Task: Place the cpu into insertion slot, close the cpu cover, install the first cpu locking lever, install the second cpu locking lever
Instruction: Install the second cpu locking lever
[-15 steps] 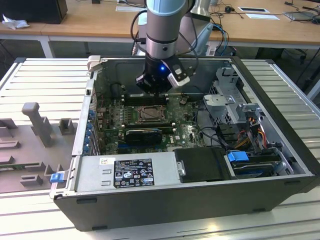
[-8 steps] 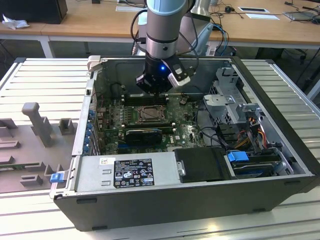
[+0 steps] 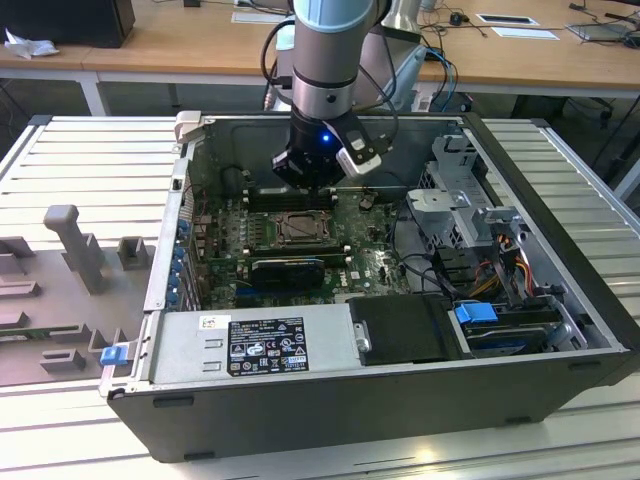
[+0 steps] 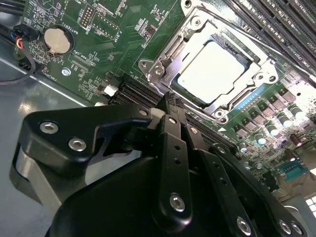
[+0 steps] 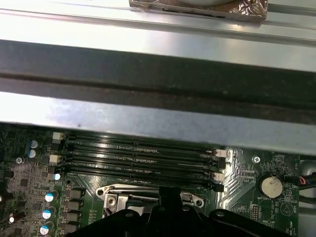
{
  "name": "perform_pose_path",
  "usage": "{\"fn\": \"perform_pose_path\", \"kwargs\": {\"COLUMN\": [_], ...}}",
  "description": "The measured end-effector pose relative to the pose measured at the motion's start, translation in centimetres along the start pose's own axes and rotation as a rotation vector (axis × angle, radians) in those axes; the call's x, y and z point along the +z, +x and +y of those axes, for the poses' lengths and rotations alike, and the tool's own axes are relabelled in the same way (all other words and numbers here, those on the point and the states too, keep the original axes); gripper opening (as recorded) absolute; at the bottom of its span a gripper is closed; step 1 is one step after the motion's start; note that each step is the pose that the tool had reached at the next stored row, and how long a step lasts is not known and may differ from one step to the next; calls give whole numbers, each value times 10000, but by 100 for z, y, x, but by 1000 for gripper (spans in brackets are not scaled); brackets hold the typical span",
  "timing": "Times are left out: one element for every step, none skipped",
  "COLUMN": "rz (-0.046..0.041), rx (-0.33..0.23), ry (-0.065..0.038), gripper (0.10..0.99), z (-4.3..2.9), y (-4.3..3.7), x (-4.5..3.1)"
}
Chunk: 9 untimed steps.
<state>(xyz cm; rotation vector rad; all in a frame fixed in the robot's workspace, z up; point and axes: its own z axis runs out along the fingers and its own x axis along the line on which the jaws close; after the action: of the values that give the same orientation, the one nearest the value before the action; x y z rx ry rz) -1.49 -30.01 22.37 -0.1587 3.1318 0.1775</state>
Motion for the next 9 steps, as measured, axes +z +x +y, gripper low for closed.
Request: {"fn": "perform_pose_path", "kwargs": {"rz": [1, 0, 0, 0, 1, 1, 1, 0, -1], "rx": [0, -1, 1, 1, 0, 0, 0, 0, 2], "ry": [1, 1, 0, 0, 1, 2, 2, 0, 0], "gripper": [106, 106, 106, 106, 106, 106, 106, 106, 106], "z": [-4, -9, -17, -21, -28, -34, -38, -45, -48], "y": [0, 1, 2, 2, 3, 3, 4, 5, 5], "x": [-1, -1, -2, -2, -4, -4, -5, -5, -6]}}
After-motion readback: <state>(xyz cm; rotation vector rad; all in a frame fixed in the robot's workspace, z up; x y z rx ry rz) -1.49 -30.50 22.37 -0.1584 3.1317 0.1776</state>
